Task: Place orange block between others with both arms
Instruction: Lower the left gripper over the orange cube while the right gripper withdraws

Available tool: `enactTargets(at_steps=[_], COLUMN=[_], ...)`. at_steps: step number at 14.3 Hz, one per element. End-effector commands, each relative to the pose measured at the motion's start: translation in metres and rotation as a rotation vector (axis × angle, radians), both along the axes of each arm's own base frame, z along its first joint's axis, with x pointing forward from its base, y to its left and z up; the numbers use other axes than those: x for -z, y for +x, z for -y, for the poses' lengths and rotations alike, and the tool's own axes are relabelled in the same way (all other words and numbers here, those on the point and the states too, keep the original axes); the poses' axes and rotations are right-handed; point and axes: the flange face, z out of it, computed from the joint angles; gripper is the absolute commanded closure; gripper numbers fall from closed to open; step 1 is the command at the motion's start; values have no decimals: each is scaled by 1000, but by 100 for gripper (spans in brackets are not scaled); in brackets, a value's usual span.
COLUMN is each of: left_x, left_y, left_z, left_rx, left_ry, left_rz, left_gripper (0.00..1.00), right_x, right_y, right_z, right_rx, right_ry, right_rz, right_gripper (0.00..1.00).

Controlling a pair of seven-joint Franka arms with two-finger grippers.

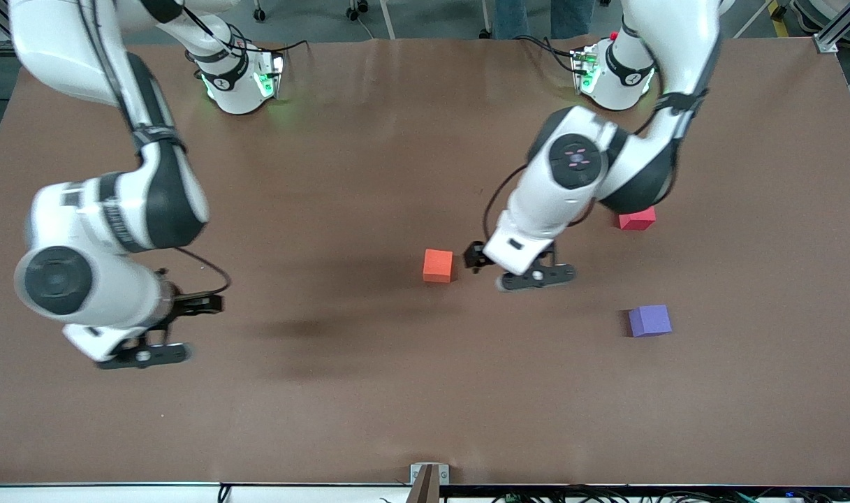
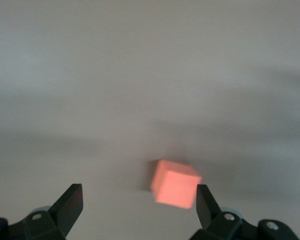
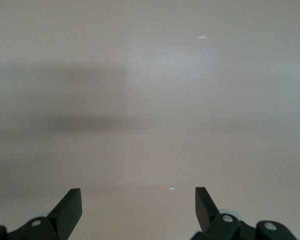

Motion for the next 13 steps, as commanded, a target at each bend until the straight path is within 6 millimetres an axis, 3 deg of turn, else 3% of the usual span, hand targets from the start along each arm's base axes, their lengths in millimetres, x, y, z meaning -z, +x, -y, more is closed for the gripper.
enactTargets(at_steps=[1, 3, 5, 7, 10, 13], left_x=[43, 79, 116, 140, 145, 155], left_y=[-1, -16, -33, -42, -45, -55], left_z=[59, 81, 99, 106, 106, 111], left_rx=[-25, 23, 62, 85, 100, 124], left_ry=[24, 70, 120, 172, 193, 212], left_rz=[57, 82, 111, 148, 161, 157], left_gripper=[0, 0, 0, 0, 0, 0], right_x=[-63, -95, -120, -145, -161, -175], right_y=[-19, -30, -47, -67, -100, -117], right_z=[57, 98, 108, 118, 131, 127], right_rx=[114, 175, 186, 215, 264, 255], right_ry=[31, 35, 24, 18, 119, 122], right_rz=[66, 109, 143, 167, 164, 182], right_gripper=[0, 0, 0, 0, 0, 0])
